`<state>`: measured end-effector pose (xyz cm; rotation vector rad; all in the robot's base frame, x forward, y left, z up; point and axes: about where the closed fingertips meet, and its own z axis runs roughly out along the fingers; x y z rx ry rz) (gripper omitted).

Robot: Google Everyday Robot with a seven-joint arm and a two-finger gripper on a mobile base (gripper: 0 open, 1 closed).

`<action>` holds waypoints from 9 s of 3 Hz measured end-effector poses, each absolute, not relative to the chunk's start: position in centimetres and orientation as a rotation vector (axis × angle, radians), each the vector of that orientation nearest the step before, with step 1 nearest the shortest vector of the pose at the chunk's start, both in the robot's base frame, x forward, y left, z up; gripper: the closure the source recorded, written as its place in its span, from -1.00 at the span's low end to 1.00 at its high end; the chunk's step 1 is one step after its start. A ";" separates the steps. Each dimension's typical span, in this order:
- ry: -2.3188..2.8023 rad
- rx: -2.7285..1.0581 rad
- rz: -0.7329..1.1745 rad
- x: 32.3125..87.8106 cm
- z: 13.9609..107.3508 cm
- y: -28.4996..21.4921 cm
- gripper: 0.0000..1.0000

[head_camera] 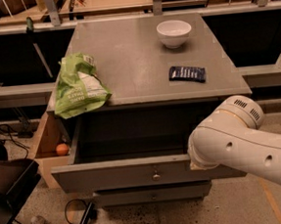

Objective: Open top drawer

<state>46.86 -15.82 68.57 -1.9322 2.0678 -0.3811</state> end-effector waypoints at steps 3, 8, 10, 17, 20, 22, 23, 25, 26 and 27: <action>2.038 -1.931 -0.402 46.7 71.2 -17.0 1.00; 1.863 -1.931 -0.460 51.6 81.9 -20.9 1.00; 1.887 -1.932 -0.312 53.4 75.7 -18.4 1.00; 2.118 -2.230 0.025 41.2 71.1 -20.6 1.00; 1.922 -2.158 0.126 47.6 69.7 -17.5 1.00; 1.942 -2.157 0.427 43.8 64.3 -16.1 1.00; 1.954 -2.168 0.462 43.0 63.8 -16.1 1.00; 2.051 -2.233 0.544 37.7 65.2 -17.3 1.00; 2.000 -2.286 0.570 35.6 66.7 -17.3 1.00; 1.873 -2.295 0.575 35.6 68.1 -16.5 1.00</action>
Offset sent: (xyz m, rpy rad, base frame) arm 0.0004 -0.0932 0.2081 -0.0142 -0.1574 0.0971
